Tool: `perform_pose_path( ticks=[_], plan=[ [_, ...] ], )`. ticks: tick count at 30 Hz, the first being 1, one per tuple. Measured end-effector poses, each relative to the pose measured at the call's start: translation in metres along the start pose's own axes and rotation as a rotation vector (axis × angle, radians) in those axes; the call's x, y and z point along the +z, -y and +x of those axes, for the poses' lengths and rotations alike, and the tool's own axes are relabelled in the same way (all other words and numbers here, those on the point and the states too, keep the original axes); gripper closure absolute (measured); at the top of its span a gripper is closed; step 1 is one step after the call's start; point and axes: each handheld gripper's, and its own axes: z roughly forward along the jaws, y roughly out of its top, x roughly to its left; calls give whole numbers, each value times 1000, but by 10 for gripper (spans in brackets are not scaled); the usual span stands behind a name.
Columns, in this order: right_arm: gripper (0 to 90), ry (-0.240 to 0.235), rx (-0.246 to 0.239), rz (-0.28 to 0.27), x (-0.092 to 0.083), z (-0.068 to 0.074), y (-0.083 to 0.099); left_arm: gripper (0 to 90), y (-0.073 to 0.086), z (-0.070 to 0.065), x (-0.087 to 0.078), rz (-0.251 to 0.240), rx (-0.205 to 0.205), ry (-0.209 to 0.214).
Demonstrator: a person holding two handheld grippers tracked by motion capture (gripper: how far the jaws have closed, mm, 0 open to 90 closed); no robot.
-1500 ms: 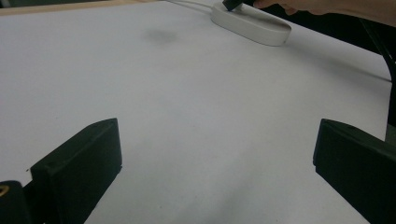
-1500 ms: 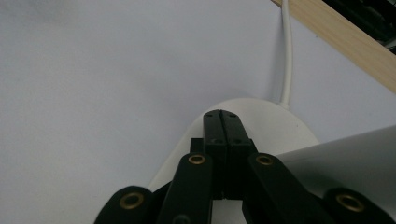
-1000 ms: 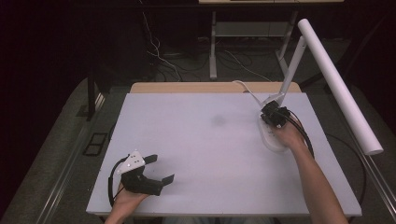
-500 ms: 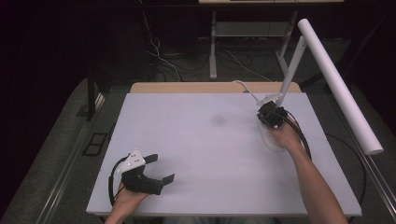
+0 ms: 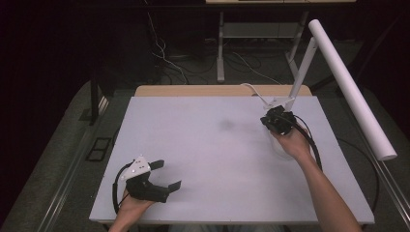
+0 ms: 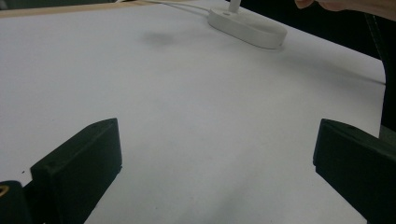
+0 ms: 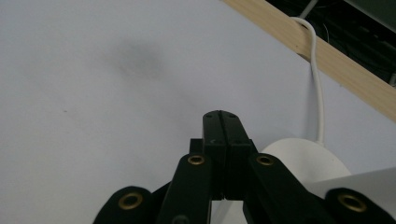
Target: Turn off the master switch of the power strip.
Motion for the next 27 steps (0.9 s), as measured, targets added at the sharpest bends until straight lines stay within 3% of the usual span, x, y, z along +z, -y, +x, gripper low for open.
perform_pose_path(
  ticks=[3,11,17,21,27],
  plan=[
    [890,-26,32,-23,-10,0,3,0,0,0,1,-3,-3,0],
    [599,-65,85,-95,-37,3,14,0,-1,0,2,-3,1,3],
    [247,-132,157,-124,-47,8,29,0,-1,-1,3,-6,0,4],
    [0,-209,211,-123,-53,10,41,0,-1,-1,3,-4,-1,5],
    [0,-223,210,-130,-64,20,56,0,-1,-1,5,-1,1,8]
  ],
)
